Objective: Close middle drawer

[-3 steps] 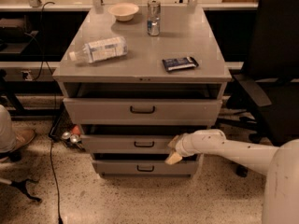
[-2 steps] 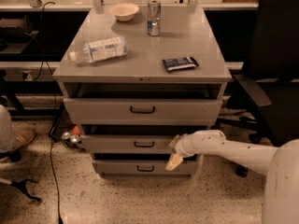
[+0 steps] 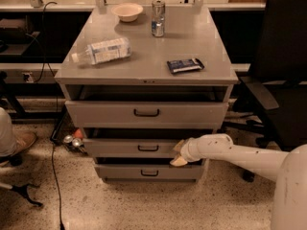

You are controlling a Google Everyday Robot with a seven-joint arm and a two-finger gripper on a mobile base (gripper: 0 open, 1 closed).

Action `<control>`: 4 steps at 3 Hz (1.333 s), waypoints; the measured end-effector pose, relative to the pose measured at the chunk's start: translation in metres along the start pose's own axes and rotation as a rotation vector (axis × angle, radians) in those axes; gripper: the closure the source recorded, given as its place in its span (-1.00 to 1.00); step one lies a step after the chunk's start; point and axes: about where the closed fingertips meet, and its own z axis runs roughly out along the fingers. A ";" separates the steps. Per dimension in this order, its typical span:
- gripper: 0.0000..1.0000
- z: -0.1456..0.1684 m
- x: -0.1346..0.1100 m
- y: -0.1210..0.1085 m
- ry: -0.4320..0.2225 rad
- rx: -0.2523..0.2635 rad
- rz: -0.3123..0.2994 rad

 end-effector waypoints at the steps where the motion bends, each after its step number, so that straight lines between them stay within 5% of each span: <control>1: 0.25 -0.015 0.009 -0.001 0.011 0.051 0.024; 2: 0.87 -0.103 0.055 -0.017 0.085 0.217 0.068; 3: 1.00 -0.183 0.106 -0.021 0.118 0.377 0.223; 4: 1.00 -0.220 0.124 -0.030 0.092 0.485 0.284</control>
Offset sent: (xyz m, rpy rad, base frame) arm -0.1147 -0.1651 0.1150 -0.0644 -0.3871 -0.5621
